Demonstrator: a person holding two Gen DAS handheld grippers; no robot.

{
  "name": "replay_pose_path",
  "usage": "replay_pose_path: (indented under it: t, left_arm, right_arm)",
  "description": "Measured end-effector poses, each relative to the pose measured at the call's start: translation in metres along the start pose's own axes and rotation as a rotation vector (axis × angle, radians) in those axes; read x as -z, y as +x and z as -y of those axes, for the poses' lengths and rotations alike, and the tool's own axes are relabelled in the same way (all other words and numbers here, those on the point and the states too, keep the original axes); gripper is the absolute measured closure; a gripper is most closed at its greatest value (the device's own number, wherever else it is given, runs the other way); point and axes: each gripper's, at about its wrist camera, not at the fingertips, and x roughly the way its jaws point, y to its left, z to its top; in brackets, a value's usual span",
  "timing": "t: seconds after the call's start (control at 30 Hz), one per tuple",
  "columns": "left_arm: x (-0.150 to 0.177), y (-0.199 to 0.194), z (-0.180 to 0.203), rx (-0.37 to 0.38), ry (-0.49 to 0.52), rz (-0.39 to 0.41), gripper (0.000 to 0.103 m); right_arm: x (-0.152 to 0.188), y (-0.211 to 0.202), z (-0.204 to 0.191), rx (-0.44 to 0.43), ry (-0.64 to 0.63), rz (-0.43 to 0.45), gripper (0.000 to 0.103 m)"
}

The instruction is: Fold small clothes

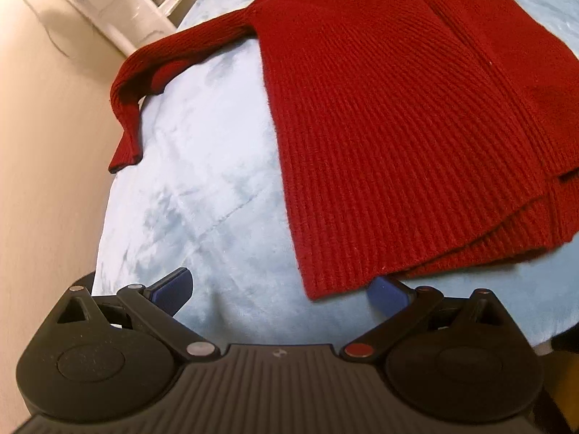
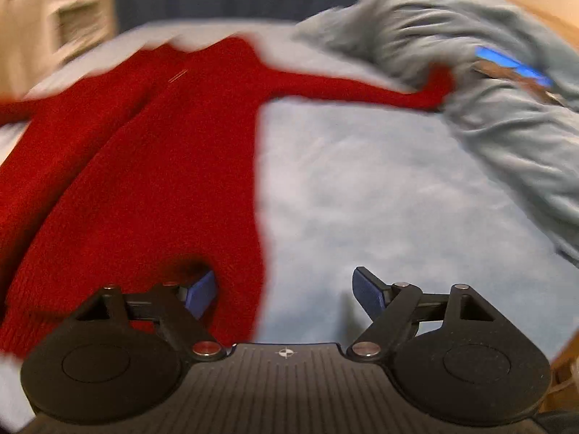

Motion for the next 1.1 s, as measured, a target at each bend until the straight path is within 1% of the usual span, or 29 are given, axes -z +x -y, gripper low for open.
replay_pose_path:
  t: [0.07, 0.13, 0.2, 0.23, 0.27, 0.3, 0.33, 0.37, 0.4, 0.47, 0.5, 0.57, 0.67, 0.73, 0.87, 1.1]
  left_arm:
    - [-0.003, -0.001, -0.001, -0.004, -0.008, 0.009, 0.0]
    - [-0.004, -0.005, 0.001, -0.003, -0.01, 0.028, 0.0]
    - [-0.005, -0.009, 0.003, 0.004, -0.005, 0.041, 0.0]
    - [-0.005, -0.01, 0.005, 0.004, 0.0, 0.043, 0.0]
    - [-0.004, -0.011, 0.007, 0.004, 0.007, 0.046, 0.0]
    - [-0.004, -0.013, 0.008, 0.004, 0.014, 0.052, 0.0]
    - [-0.004, -0.015, 0.009, 0.002, 0.02, 0.058, 0.0]
    - [-0.004, -0.017, 0.009, -0.004, 0.024, 0.065, 0.0]
    - [-0.004, -0.019, 0.009, -0.007, 0.027, 0.074, 0.0]
    - [-0.004, -0.023, 0.006, -0.003, 0.028, 0.091, 0.0]
    - [-0.005, -0.026, 0.006, 0.004, 0.028, 0.1, 0.0]
    - [-0.007, -0.032, 0.006, 0.028, 0.03, 0.124, 0.0]
    - [-0.012, -0.041, 0.015, 0.059, 0.058, 0.167, 0.0]
    - [-0.016, -0.046, 0.023, 0.083, 0.079, 0.194, 0.0]
    - [-0.023, -0.053, 0.042, 0.144, 0.114, 0.226, 0.0]
    - [-0.033, -0.066, 0.087, 0.234, 0.234, 0.291, 0.0]
  right_arm:
    - [0.0, 0.007, 0.007, -0.009, 0.035, -0.04, 0.021]
    - [0.003, 0.011, 0.002, -0.014, 0.002, -0.061, 0.021]
    - [0.007, 0.015, -0.007, -0.067, -0.046, -0.1, 0.021]
    - [0.01, 0.016, -0.012, -0.076, -0.07, -0.106, 0.021]
    - [0.011, 0.017, -0.016, -0.074, -0.099, -0.094, 0.021]
    - [0.01, 0.016, -0.018, -0.081, -0.116, -0.081, 0.027]
    - [0.007, 0.014, -0.017, -0.104, -0.11, -0.056, 0.039]
    - [0.003, 0.011, -0.013, -0.118, -0.087, -0.033, 0.08]
    - [-0.003, 0.006, -0.005, -0.131, -0.039, 0.0, 0.091]
    - [-0.015, -0.006, 0.017, -0.104, 0.085, 0.096, 0.091]
    - [-0.018, -0.008, 0.027, -0.072, 0.147, 0.121, 0.092]
    - [-0.024, -0.006, 0.05, -0.03, 0.29, 0.131, 0.093]
    - [-0.024, -0.002, 0.075, 0.009, 0.429, 0.127, 0.093]
    - [-0.021, 0.001, 0.079, -0.001, 0.46, 0.106, 0.093]
    - [-0.024, 0.004, 0.074, -0.001, 0.426, 0.107, 0.093]
    - [-0.021, 0.005, 0.079, -0.024, 0.472, 0.089, 0.093]
